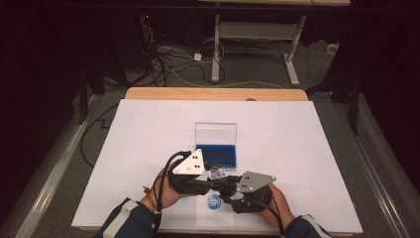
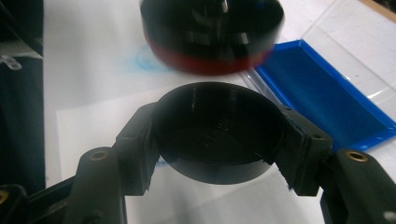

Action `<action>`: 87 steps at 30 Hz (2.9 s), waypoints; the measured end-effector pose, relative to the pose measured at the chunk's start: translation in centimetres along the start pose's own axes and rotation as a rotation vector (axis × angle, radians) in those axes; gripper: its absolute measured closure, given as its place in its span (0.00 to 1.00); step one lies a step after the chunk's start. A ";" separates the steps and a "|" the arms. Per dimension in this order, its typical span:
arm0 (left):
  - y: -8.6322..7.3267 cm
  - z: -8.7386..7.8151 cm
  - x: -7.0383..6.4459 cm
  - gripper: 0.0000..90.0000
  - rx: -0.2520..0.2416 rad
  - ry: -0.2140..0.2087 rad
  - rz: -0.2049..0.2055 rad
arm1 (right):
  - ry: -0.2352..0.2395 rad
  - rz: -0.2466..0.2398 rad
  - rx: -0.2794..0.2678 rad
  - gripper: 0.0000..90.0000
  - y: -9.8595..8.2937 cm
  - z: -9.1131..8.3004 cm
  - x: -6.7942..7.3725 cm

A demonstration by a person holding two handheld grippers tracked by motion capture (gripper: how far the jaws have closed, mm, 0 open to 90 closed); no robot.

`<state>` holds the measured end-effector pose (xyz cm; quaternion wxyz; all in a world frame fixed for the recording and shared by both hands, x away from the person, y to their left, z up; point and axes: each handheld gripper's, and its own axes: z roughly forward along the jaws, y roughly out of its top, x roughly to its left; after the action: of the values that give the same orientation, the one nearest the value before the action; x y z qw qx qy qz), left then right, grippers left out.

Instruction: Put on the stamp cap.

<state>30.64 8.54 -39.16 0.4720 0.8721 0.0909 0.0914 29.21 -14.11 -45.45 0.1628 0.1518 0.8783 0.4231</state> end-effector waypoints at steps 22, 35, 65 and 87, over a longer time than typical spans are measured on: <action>-0.1 1.1 -0.1 0.60 -0.051 -0.034 -0.015 | 0.025 0.077 -0.095 0.42 0.4 0.3 0.2; -0.5 1.4 0.1 0.60 -0.089 -0.060 -0.045 | 0.023 0.085 -0.101 0.42 0.4 0.2 0.3; -1.0 1.3 0.7 0.60 -0.150 -0.101 -0.111 | 0.009 0.082 -0.135 0.42 0.3 -0.4 0.3; -0.8 1.4 -0.4 0.60 -0.171 -0.065 -0.070 | -0.008 0.072 -0.126 0.43 0.5 -0.7 0.7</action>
<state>30.55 7.72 -40.63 0.5502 0.8275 0.0980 0.0538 28.34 -14.00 -44.80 0.1600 0.1744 0.8433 0.4824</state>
